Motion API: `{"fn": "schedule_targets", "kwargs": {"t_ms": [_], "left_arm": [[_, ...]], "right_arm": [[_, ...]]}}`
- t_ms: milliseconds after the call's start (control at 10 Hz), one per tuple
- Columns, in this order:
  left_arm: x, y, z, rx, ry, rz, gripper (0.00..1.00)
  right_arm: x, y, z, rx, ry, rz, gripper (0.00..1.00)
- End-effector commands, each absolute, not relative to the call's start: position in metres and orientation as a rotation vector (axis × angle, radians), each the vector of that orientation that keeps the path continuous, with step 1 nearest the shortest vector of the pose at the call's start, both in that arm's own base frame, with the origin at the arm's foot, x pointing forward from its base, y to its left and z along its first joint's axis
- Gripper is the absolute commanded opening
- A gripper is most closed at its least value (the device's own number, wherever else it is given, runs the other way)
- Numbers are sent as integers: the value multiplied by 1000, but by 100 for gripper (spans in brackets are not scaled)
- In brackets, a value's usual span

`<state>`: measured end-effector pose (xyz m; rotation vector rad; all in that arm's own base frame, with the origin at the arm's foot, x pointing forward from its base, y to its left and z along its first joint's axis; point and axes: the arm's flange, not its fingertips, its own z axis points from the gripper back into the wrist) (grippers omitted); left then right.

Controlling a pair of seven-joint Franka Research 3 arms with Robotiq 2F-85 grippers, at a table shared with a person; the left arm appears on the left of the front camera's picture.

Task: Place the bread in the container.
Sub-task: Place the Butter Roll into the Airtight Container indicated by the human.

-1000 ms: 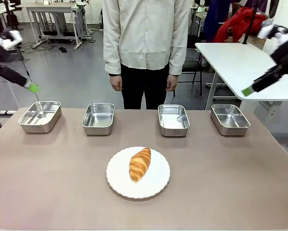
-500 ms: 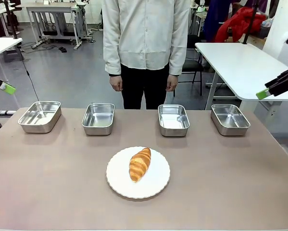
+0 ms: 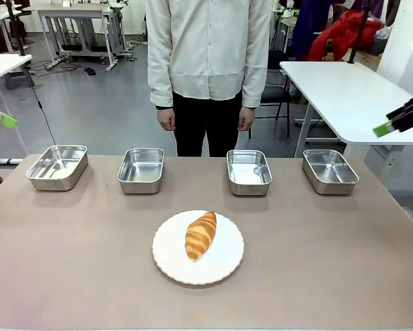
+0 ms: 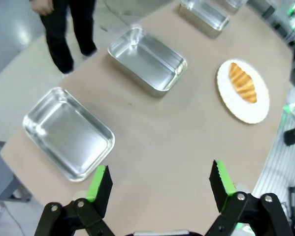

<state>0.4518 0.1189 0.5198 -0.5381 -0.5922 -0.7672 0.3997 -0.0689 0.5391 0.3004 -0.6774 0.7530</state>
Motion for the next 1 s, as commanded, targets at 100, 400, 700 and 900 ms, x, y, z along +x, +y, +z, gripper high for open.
{"fn": "schedule_targets", "kwargs": {"t_ms": [100, 400, 700, 900], "left_arm": [[445, 153, 557, -671, -714, -715, 100], [450, 160, 567, -790, -721, -576, 100], [449, 158, 566, -778, -714, -519, 100], [450, 158, 564, -774, -712, -521, 100]], "right_arm": [[409, -116, 570, 441, -745, 802, 100], [415, -131, 582, 512, -745, 809, 100], [416, -131, 583, 515, -759, 805, 100], [419, -133, 580, 519, -752, 789, 100]]}}
